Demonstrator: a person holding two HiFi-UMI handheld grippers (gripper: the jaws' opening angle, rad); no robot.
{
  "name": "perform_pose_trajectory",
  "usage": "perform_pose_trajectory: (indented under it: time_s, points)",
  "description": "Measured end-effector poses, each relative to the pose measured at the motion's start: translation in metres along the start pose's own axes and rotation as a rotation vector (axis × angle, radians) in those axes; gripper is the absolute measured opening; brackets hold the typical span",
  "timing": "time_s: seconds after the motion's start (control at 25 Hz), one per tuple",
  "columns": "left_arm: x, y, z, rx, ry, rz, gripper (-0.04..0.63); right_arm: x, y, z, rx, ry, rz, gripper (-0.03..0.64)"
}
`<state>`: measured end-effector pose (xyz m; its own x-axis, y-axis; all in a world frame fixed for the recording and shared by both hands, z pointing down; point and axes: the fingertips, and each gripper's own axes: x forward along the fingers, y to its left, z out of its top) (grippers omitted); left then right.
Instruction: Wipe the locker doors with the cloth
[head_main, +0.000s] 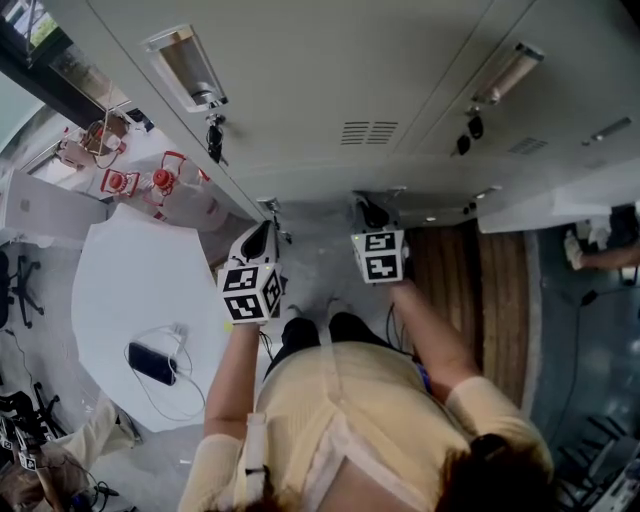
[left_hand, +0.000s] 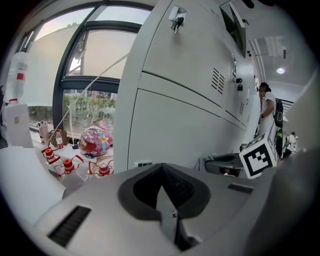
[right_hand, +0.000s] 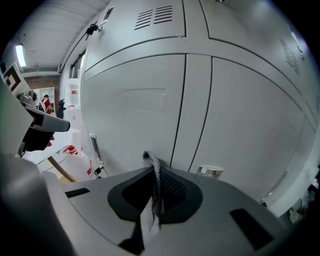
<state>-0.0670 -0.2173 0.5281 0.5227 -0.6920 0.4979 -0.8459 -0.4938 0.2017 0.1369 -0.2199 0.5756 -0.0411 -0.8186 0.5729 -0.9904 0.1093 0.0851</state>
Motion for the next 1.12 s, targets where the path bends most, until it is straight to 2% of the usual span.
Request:
perform_pose_trajectory:
  time_s: [0.44, 0.8, 1.12]
  points:
    - [0.007, -0.007, -0.001, -0.009, 0.009, -0.018, 0.002, -0.006, -0.019, -0.006, 0.014, 0.008, -0.028, 0.018]
    - [-0.003, 0.009, -0.013, -0.074, 0.01, -0.009, 0.0, -0.014, 0.031, -0.007, -0.018, 0.007, 0.091, 0.018]
    - [-0.017, 0.03, -0.03, -0.119, 0.007, 0.031, 0.0, -0.004, 0.084, -0.01, -0.058, 0.028, 0.201, 0.018]
